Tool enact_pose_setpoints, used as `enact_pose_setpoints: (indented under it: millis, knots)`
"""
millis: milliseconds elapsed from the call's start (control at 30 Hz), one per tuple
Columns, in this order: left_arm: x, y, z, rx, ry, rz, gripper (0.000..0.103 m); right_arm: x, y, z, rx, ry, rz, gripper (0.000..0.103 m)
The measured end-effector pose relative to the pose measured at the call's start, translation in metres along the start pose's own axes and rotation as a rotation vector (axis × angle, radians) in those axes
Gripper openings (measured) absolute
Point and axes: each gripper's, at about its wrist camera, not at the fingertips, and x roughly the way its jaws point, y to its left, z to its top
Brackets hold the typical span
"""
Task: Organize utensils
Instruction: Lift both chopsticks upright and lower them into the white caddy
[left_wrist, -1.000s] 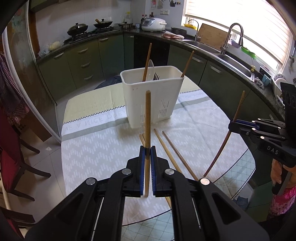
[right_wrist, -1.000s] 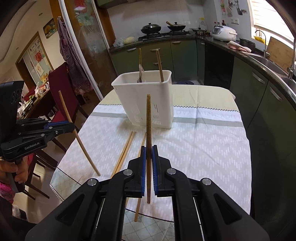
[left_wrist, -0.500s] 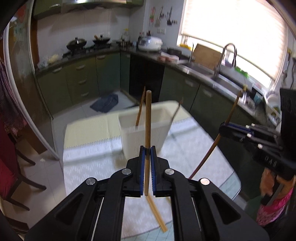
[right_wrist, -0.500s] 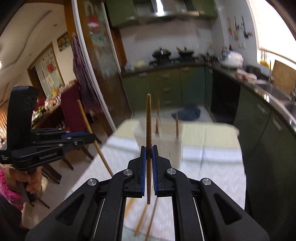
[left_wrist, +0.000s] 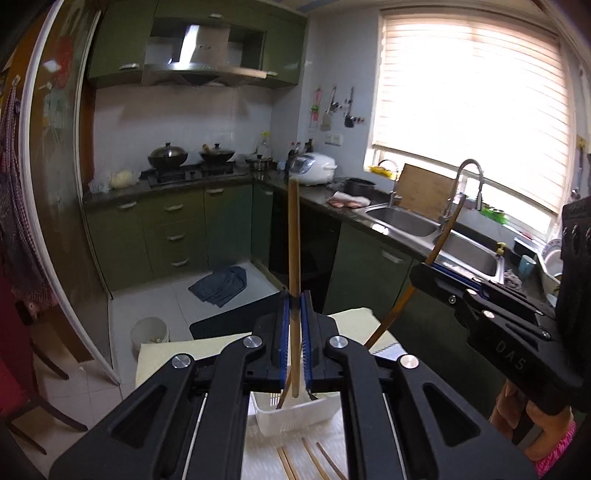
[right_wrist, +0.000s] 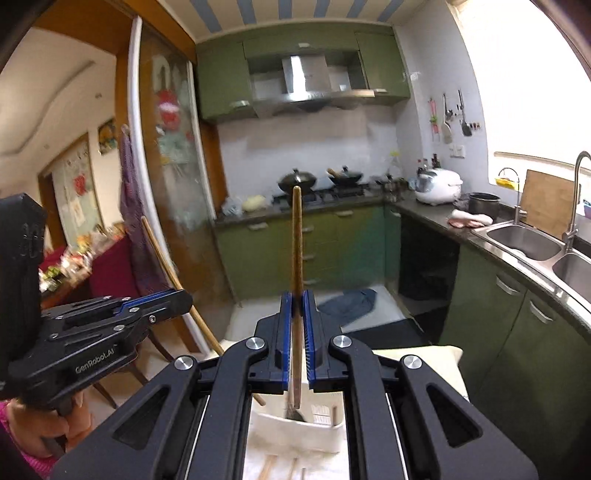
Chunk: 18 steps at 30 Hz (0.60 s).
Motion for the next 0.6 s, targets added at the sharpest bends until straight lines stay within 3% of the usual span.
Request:
enact_pose_setpoints:
  millis: [267,600]
  knots:
    - [0.052,0.013,-0.027,-0.005,0.105,0.041,0.006,0.064,-0.003,-0.026,-0.039,0.111,-0.044,0.007]
    - [0.049,0.012,-0.040,0.018,0.152,0.042,0.009,0.068,-0.007,-0.030,-0.053,0.131,-0.047,0.008]
